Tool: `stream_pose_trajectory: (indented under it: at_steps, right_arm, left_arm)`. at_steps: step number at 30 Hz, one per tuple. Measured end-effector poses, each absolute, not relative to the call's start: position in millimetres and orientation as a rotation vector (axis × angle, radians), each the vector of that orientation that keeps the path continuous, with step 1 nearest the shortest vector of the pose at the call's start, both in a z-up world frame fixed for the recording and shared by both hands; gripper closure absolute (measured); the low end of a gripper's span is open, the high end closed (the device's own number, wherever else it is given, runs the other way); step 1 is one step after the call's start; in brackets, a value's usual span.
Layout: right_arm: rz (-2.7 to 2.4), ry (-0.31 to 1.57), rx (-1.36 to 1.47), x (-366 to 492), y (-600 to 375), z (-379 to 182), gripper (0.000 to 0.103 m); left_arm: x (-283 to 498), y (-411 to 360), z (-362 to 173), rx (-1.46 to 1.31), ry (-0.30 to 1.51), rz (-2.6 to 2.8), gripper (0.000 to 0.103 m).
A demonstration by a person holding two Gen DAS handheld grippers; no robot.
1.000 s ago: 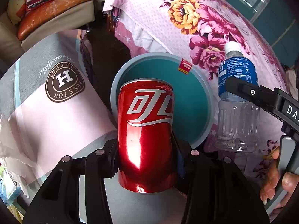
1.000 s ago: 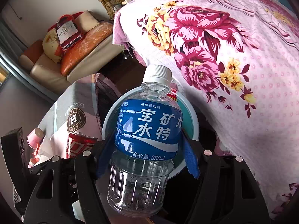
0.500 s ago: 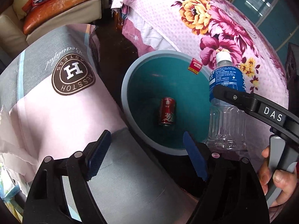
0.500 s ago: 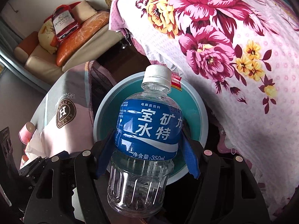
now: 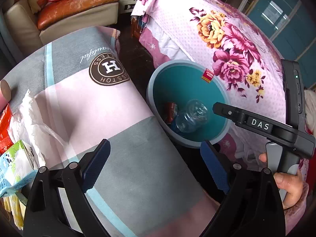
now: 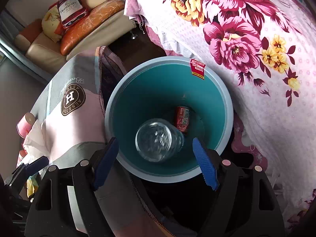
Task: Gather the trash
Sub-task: 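Drop the can into the teal bin with the left gripper while the right drops the bottle, then grasp the pink-striped wrapper with the left gripper while the right grasps the blue wrapper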
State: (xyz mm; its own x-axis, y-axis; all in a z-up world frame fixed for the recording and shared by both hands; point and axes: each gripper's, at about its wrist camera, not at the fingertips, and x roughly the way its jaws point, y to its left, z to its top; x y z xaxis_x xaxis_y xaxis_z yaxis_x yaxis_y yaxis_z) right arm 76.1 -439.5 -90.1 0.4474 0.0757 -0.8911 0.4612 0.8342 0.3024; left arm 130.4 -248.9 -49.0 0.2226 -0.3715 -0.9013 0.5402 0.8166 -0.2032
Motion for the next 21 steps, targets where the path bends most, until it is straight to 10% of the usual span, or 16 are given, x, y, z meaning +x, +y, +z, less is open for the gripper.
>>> stream_pose_trajectory:
  at_steps: [21]
  right_arm:
    - [0.037,1.186,0.300,33,-263,-38,0.020]
  left_arm:
    - [64,-51,-19,0.029,1.118,-0.434,0.008]
